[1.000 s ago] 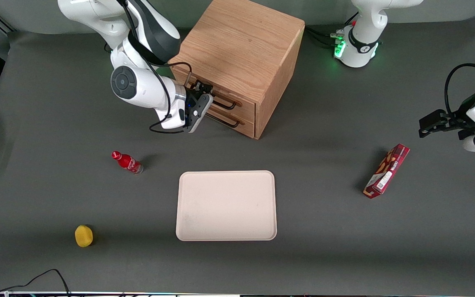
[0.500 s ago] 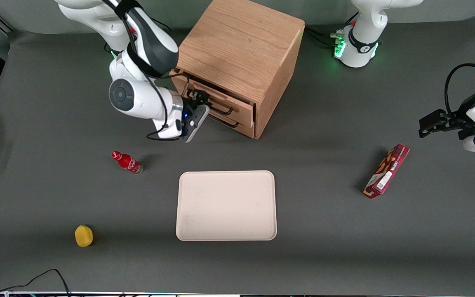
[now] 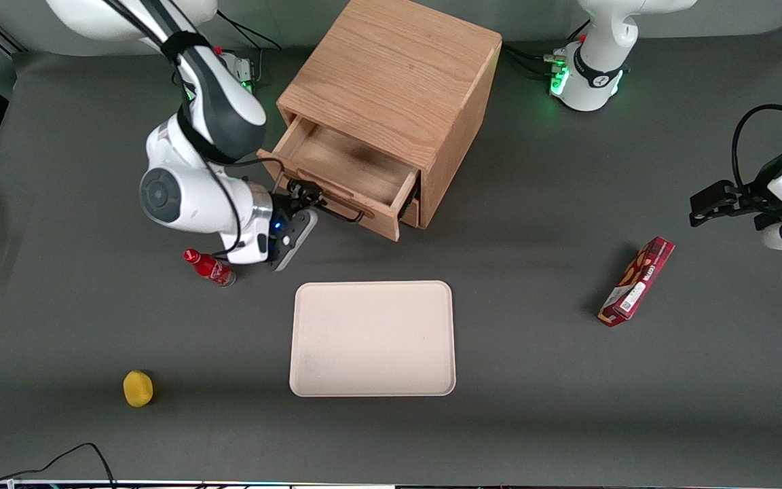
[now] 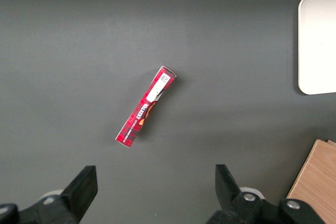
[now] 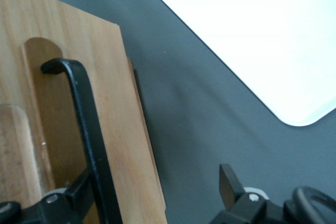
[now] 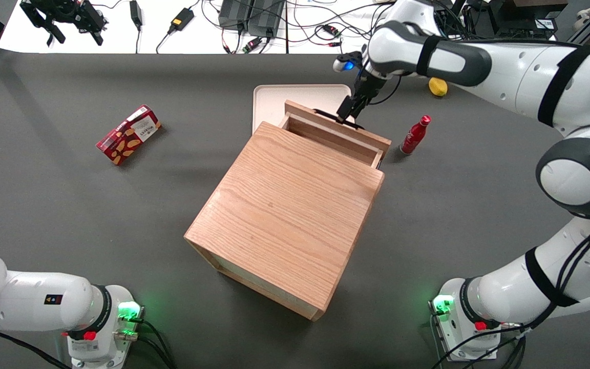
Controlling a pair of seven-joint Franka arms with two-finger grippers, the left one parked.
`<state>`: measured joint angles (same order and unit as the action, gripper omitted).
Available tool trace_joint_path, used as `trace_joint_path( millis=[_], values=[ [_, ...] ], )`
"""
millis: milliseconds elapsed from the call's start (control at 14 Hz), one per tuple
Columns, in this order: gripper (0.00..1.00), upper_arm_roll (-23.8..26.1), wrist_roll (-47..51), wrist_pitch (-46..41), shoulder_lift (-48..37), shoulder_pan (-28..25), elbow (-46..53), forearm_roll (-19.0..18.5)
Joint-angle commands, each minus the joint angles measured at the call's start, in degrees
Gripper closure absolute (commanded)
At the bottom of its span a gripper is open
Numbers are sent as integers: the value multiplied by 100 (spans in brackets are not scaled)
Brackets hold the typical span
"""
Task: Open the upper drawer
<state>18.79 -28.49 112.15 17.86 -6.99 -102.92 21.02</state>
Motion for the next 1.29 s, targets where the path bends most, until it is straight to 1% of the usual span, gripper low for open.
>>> trace_joint_path(
  millis=[0, 357, 429, 643, 1000, 1214],
  values=[
    [0, -261, -331, -342, 446, -13, 640, -221],
    [0, -446, -437, -623, 973, 5, 1430, -546],
    [0, -585, -472, -737, 1096, -13, 1659, -555],
    [0, -744, -490, -1185, 1491, -4, 2371, -582],
    [0, -1052, -728, -1423, 1818, -22, 2890, -564],
    [0, -1061, -649, -2054, 1880, -65, 3373, -564]
  ],
)
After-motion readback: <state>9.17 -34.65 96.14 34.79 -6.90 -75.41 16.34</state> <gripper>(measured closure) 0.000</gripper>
